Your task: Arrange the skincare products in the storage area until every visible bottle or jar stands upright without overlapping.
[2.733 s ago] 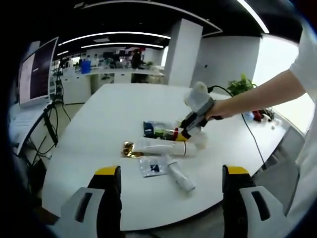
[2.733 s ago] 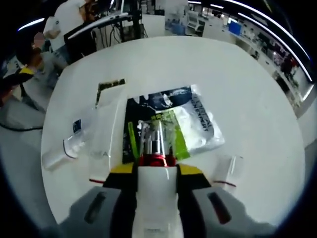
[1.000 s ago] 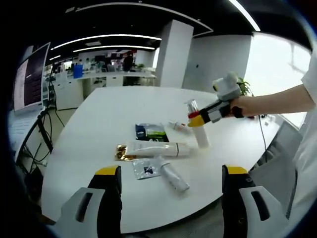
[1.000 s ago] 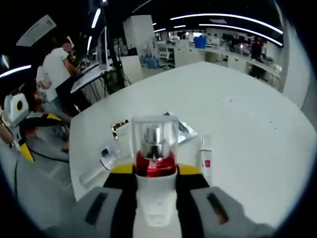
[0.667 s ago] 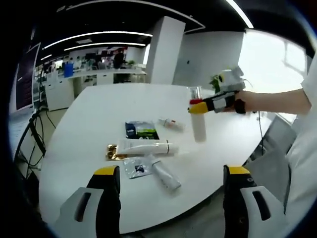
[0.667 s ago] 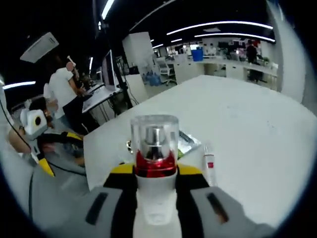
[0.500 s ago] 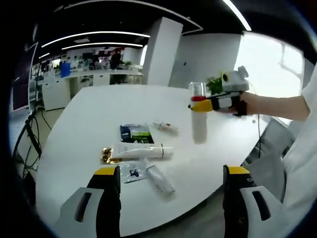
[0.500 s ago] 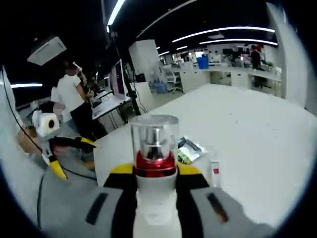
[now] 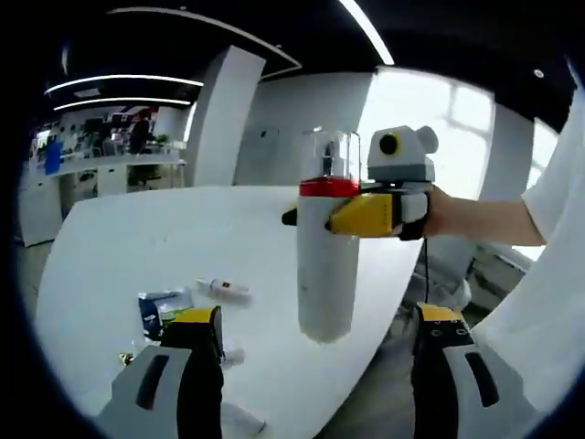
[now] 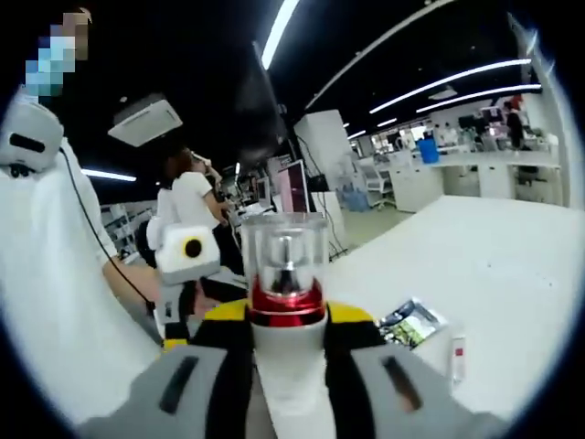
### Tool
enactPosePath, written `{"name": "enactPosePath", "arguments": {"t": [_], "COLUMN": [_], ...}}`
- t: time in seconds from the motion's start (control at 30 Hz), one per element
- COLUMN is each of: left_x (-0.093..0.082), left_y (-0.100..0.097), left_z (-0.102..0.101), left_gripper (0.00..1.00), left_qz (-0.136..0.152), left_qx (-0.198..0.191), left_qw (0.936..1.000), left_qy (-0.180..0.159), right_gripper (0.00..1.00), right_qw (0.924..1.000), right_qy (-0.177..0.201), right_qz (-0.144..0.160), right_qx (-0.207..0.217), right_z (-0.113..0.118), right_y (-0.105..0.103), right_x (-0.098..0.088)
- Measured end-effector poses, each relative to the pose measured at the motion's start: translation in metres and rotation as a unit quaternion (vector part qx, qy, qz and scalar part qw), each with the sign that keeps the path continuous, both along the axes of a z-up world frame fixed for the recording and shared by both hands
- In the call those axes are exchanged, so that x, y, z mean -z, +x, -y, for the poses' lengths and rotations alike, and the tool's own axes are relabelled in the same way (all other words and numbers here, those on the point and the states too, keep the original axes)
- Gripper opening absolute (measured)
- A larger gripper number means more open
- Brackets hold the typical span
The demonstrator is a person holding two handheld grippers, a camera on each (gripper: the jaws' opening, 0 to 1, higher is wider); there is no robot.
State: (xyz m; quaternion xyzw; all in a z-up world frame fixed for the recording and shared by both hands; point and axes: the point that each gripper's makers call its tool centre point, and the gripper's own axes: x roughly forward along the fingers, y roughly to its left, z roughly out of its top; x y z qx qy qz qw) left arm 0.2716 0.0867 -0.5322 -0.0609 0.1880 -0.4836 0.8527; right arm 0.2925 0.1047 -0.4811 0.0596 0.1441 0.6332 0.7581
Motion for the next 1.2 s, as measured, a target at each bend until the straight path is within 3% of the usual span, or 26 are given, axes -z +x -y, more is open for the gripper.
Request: {"name": "enactPosePath", "arguments": {"t": [0.2,0.4,0.7,0.77,1.0,1.13,1.2], "left_x": [-0.023,-0.027,-0.042,-0.041,-0.040,-0.038,-0.039], "left_y": [-0.015,-0.026,-0.039,-0.040,-0.030,-0.019,-0.010], "left_z": [0.014,0.017,0.010,0.009,-0.007,-0.019,-0.025], "left_gripper": [0.74,0.65,0.30,0.28,0.27,0.26,0.26], "left_qz": [-0.005,-0.005,0.020,0.022,0.013,0.026,0.044], "left_qx": [0.073,0.115,0.135,0.130,0.039,-0.008,-0.033], "left_qw": [0.9961,0.9922,0.9886,0.9893,0.9969,0.9991,0.9985], "left_qy": [-0.049,-0.047,-0.064,-0.062,-0.067,-0.034,0.002], "right_gripper": [0.29,0.29,0.29,0.29,0.30,0.33,0.34], "right_qw": [0.9988,0.9969,0.9948,0.9946,0.9948,0.9973,0.9951], "right_qy": [0.024,0.036,0.047,0.049,0.071,0.071,0.068], "right_qz": [0.005,0.001,-0.002,-0.003,-0.011,-0.019,0.006], "right_qx": [-0.042,-0.070,-0.091,-0.091,-0.072,0.004,0.071], "right_z": [-0.007,-0.014,-0.024,-0.026,-0.039,-0.045,-0.044], "right_y": [-0.024,-0.039,-0.053,-0.054,-0.049,-0.034,-0.025], "right_x": [-0.018,-0.024,-0.029,-0.029,-0.031,-0.032,-0.035]}}
